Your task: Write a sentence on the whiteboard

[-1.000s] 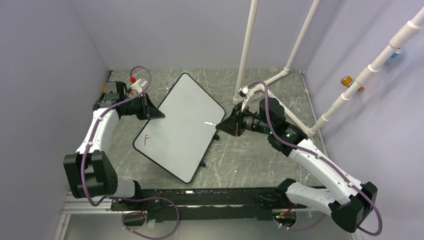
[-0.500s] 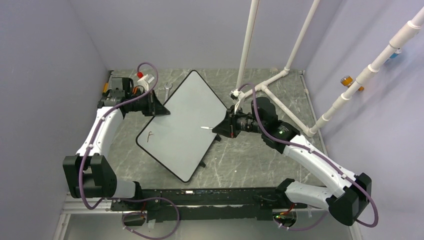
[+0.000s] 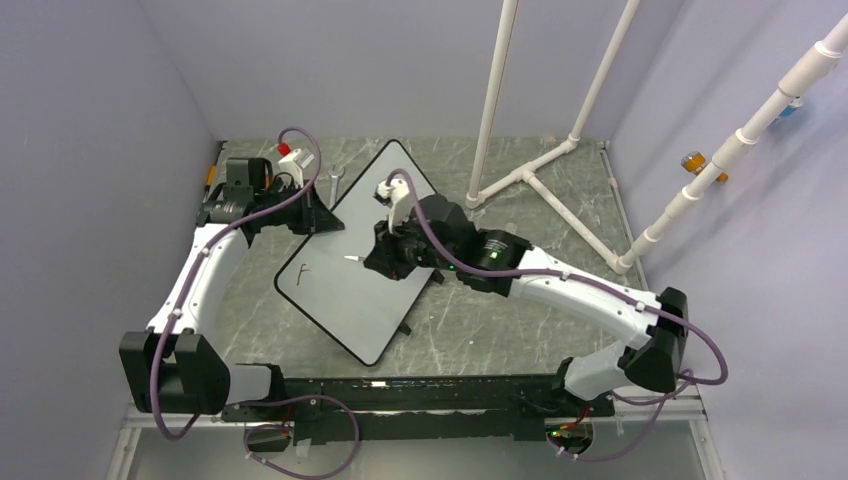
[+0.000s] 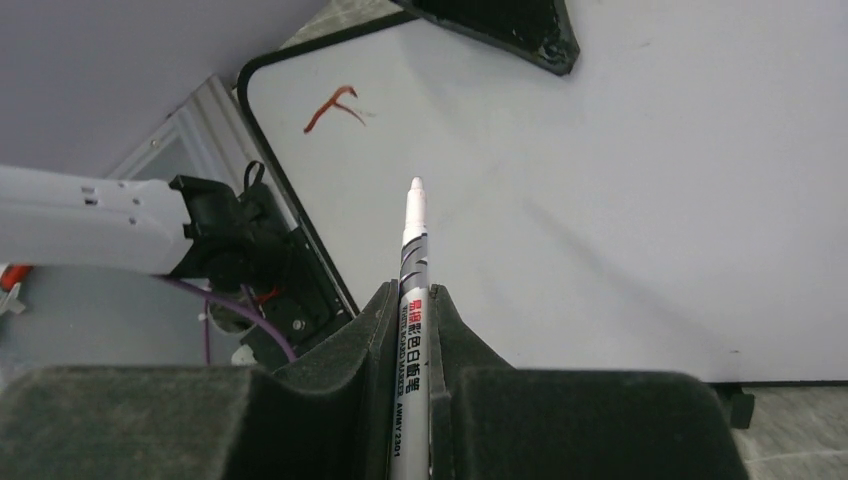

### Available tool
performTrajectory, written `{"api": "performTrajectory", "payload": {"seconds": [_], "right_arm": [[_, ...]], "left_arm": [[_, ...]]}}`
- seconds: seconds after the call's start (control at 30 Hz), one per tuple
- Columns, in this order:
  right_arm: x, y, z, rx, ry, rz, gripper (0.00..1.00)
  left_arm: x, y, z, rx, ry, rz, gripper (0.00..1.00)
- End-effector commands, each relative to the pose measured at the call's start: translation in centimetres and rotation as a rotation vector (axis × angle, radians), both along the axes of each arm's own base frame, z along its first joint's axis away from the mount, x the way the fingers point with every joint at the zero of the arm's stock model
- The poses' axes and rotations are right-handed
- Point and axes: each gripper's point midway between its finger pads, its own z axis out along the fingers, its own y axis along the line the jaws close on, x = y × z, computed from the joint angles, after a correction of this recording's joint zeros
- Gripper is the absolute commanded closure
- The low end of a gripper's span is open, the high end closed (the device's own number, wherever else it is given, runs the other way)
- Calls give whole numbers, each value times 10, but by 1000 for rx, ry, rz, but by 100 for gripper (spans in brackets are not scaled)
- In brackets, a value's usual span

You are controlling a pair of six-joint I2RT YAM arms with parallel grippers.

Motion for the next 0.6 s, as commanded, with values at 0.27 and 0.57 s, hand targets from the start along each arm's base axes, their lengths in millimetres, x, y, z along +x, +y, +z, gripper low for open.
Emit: {"api": "performTrajectory", "payload": {"seconds": [0.27, 0.57], "right_arm": [[-6, 57, 23, -23, -50, -134, 100], [-26, 86, 9, -62, -26, -96, 100]], "left_arm": [[18, 22, 20, 143, -302, 102, 100], [17, 22, 24, 134, -317, 105, 100]]}}
